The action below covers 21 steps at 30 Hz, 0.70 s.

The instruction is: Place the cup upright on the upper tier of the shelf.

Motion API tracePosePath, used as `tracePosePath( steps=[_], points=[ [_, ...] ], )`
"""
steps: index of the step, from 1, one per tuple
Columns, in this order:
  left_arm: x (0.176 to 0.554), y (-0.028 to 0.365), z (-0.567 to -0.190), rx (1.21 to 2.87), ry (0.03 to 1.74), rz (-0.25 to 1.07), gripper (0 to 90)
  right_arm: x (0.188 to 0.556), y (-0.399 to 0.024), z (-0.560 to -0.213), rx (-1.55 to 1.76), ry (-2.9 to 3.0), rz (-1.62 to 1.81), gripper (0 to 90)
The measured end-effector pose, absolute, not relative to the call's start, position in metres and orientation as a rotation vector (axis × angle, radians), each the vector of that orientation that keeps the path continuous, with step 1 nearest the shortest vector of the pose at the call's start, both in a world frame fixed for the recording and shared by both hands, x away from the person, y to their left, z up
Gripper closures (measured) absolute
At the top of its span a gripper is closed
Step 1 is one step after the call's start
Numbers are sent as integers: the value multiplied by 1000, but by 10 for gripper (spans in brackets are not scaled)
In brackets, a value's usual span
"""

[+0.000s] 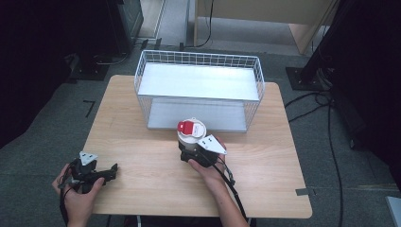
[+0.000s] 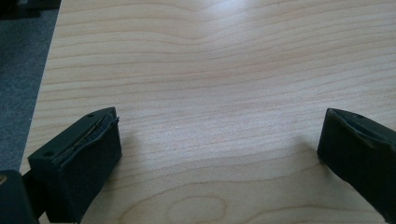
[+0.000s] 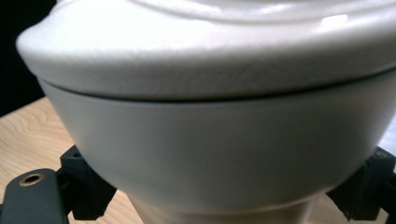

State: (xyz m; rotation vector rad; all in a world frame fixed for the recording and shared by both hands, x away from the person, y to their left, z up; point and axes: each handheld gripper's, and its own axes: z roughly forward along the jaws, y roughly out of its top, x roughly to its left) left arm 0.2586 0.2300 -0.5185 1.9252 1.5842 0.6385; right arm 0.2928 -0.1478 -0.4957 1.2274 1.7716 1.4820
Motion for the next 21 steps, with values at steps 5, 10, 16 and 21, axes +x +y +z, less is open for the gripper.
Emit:
tracePosePath(
  steps=[5, 10, 16, 21],
  points=[
    [259, 230, -518, 1925, 1584, 638, 0, 289, -150, -485, 1226, 1723, 1518, 118],
    [259, 230, -518, 1925, 1584, 638, 0, 286, -155, -472, 1197, 1682, 1534, 118],
    [259, 230, -518, 1925, 1584, 638, 0, 283, -159, -455, 1144, 1642, 1530, 119],
    [259, 230, -519, 1922, 1585, 638, 0, 282, -162, -440, 1121, 1613, 1539, 119]
  ],
)
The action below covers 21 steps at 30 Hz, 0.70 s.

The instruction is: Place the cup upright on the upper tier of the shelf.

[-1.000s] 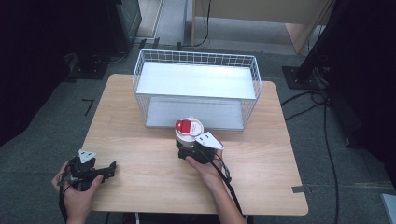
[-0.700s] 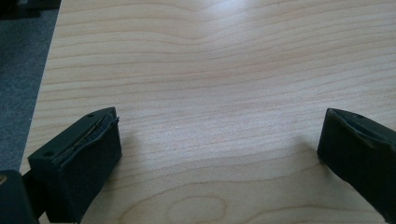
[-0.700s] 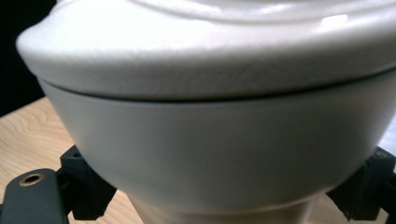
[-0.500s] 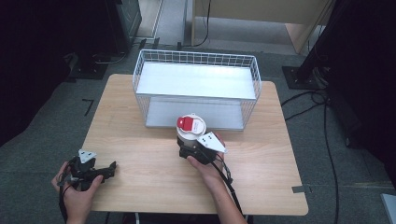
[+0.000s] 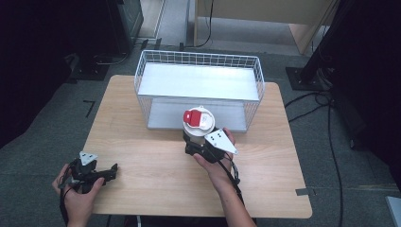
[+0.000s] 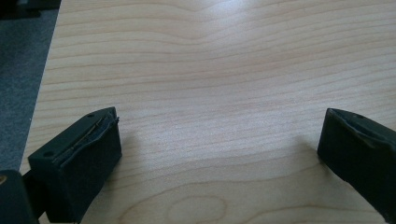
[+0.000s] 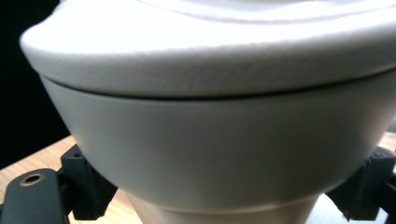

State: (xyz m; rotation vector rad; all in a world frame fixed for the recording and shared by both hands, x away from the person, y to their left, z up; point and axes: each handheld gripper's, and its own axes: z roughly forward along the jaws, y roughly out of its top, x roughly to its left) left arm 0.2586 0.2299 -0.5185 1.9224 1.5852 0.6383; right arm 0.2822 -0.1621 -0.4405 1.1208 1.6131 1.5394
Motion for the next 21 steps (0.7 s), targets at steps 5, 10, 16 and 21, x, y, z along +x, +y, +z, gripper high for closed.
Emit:
tracePosePath(
  steps=[5, 10, 16, 21],
  points=[
    [259, 230, -518, 1924, 1584, 640, 0, 282, -166, -425, 1098, 1588, 1550, 120],
    [259, 230, -518, 1927, 1584, 638, 0, 284, -168, -412, 1074, 1564, 1552, 120],
    [259, 230, -518, 1927, 1584, 639, 0, 287, -170, -396, 1050, 1531, 1553, 120],
    [259, 230, -518, 1927, 1584, 639, 0, 289, -172, -386, 1030, 1508, 1551, 120]
  ],
)
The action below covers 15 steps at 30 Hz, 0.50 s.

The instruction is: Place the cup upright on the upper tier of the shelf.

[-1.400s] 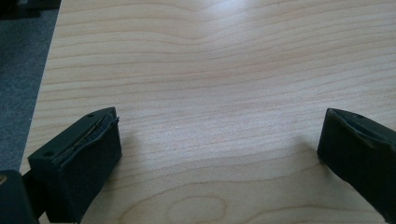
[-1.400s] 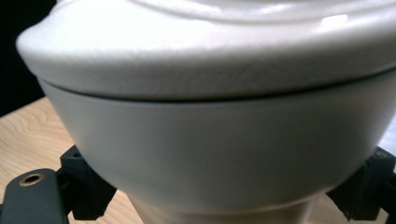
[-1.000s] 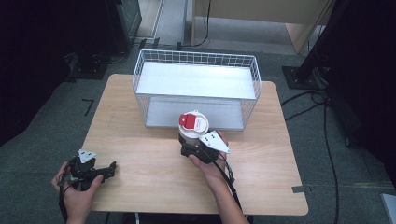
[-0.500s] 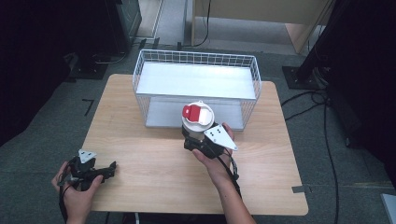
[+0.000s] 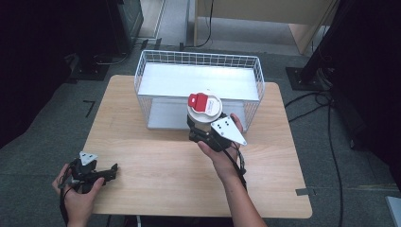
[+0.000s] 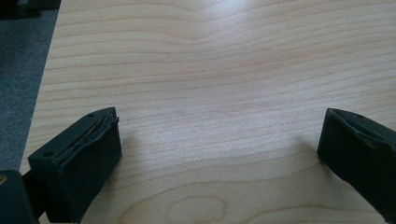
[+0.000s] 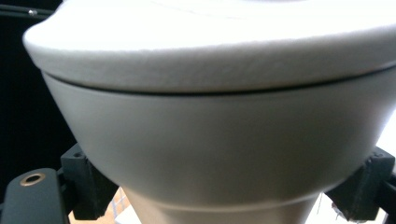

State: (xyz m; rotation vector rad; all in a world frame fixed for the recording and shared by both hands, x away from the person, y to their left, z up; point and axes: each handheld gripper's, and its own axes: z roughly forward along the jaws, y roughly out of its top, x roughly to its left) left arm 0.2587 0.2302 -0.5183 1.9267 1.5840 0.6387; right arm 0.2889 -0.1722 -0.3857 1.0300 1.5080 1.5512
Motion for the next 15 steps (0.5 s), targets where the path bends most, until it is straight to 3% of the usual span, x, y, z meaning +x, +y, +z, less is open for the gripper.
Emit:
tracePosePath(
  steps=[15],
  points=[
    [259, 230, -518, 1926, 1583, 640, 0, 304, -180, -349, 968, 1457, 1518, 121]
  ],
)
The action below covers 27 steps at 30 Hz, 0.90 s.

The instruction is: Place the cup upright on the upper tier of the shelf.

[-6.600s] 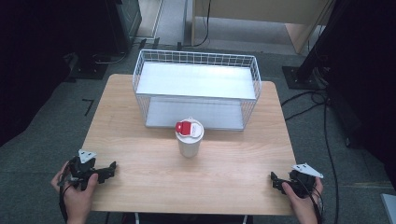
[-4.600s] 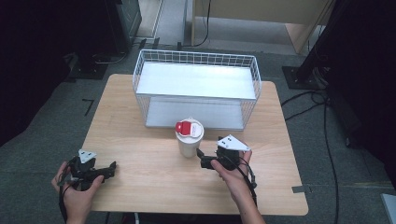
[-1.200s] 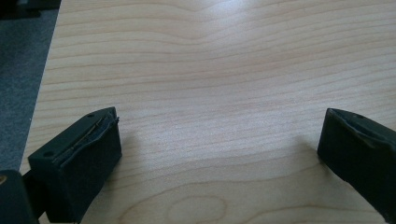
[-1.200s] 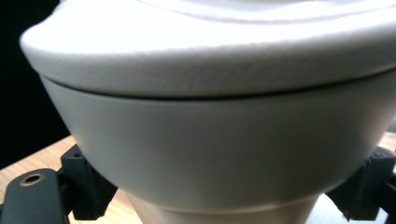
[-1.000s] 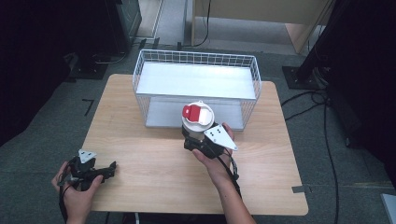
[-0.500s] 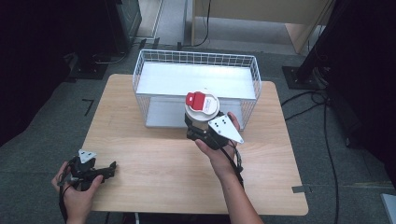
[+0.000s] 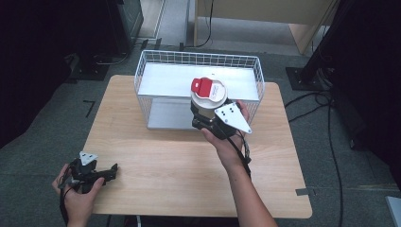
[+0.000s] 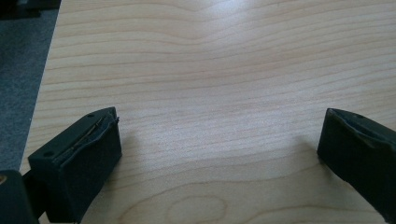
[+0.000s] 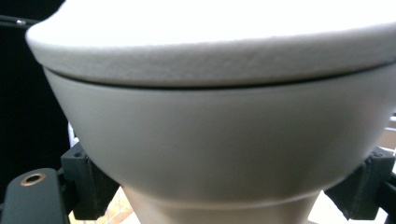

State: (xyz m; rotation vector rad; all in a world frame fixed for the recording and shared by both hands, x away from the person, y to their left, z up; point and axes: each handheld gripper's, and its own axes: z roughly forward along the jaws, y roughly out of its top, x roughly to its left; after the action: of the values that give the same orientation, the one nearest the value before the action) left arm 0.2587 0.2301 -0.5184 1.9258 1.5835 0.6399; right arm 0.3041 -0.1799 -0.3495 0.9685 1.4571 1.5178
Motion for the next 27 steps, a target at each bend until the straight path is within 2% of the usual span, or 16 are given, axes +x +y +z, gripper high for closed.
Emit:
tracePosePath(
  steps=[15, 27],
  points=[
    [259, 230, -518, 1926, 1584, 639, 0, 337, -174, -323, 964, 1430, 1497, 122],
    [259, 230, -518, 1925, 1584, 640, 0, 369, -167, -317, 992, 1434, 1444, 122]
  ],
)
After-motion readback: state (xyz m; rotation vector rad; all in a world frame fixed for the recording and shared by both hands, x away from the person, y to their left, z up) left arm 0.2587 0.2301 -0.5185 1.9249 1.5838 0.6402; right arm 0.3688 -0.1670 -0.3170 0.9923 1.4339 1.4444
